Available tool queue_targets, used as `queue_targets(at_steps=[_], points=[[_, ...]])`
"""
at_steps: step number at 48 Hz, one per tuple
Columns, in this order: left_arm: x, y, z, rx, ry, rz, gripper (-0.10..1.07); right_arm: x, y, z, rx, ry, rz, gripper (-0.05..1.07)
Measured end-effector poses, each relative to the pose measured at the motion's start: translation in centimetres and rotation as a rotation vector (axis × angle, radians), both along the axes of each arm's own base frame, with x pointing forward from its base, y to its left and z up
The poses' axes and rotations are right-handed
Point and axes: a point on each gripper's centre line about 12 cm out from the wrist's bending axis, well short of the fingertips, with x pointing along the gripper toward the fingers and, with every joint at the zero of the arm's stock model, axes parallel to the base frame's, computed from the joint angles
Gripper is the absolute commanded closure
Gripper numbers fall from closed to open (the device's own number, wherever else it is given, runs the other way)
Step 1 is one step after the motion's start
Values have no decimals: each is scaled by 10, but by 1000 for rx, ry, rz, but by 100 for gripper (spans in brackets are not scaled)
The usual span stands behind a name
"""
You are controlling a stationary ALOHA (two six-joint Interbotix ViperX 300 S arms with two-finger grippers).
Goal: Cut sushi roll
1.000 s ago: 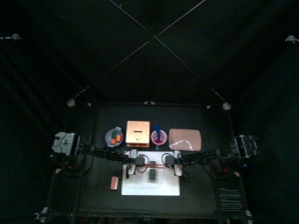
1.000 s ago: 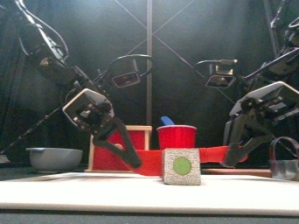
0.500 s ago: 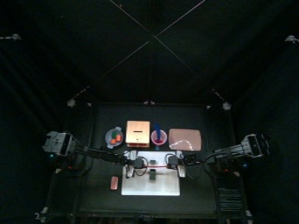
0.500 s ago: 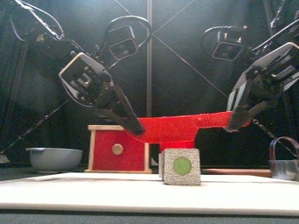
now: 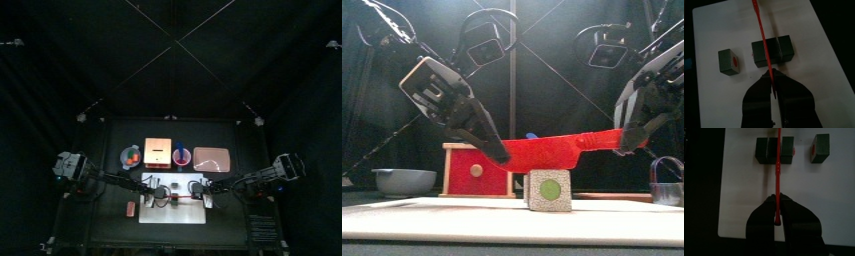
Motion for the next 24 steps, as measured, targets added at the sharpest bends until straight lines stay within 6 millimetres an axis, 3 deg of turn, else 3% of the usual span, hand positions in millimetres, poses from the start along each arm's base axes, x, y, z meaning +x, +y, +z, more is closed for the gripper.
queue_targets(at_steps=[24], points=[[2, 10, 1, 26, -6, 0, 61, 2, 1, 3, -6, 9, 14, 66]])
